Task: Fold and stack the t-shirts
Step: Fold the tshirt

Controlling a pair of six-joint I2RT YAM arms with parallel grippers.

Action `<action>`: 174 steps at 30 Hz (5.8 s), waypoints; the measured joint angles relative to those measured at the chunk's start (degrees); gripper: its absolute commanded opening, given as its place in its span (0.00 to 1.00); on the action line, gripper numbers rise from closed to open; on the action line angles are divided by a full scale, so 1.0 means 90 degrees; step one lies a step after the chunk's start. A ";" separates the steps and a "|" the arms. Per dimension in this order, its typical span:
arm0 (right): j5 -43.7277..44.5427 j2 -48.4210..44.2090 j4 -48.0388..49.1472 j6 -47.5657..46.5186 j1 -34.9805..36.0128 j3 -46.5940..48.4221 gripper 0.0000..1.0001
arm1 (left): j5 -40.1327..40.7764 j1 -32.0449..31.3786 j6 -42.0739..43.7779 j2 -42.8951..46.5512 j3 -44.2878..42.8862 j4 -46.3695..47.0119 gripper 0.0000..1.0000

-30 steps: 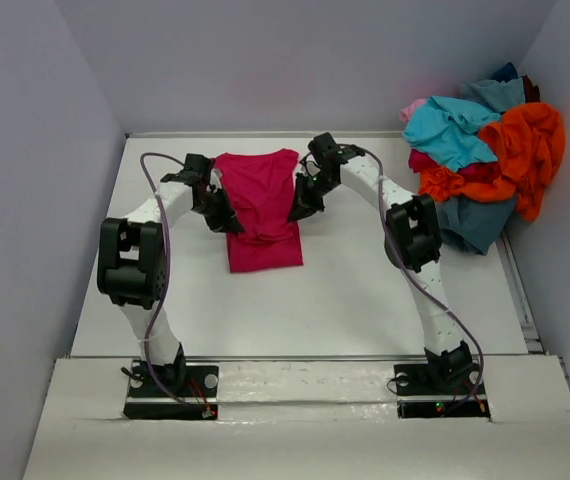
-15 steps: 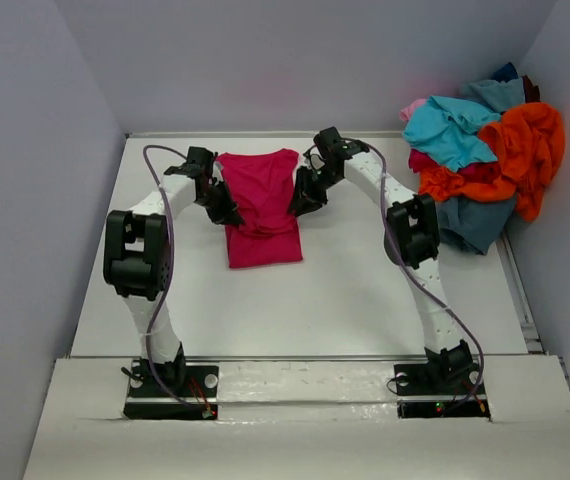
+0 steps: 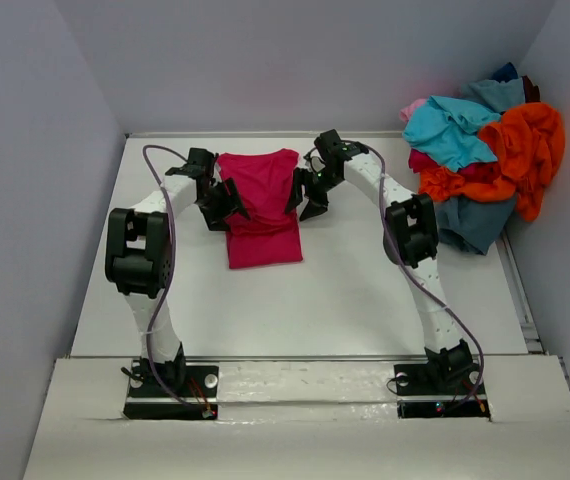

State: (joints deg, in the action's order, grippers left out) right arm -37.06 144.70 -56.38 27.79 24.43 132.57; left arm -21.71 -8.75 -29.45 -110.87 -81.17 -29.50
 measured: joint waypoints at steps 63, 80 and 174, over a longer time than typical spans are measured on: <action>0.0389 0.0083 -0.0121 -0.0049 0.0578 0.0078 0.11 | 0.0374 -0.0814 0.0243 -0.0403 -0.0600 -0.0396 0.72; 0.0811 0.0134 -0.0051 0.0058 0.0469 0.0381 0.55 | 0.1134 -0.0814 0.0146 -0.0721 -0.1229 -0.0197 0.71; 0.0979 -0.0835 0.0527 0.0083 0.0316 -0.0758 0.07 | 0.1688 -0.0928 0.0255 -0.0168 -0.0906 -0.0294 0.70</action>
State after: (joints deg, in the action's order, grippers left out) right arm -28.25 137.19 -51.64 28.53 27.27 125.75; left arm -6.52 -17.10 -27.16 -112.38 -89.32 -32.14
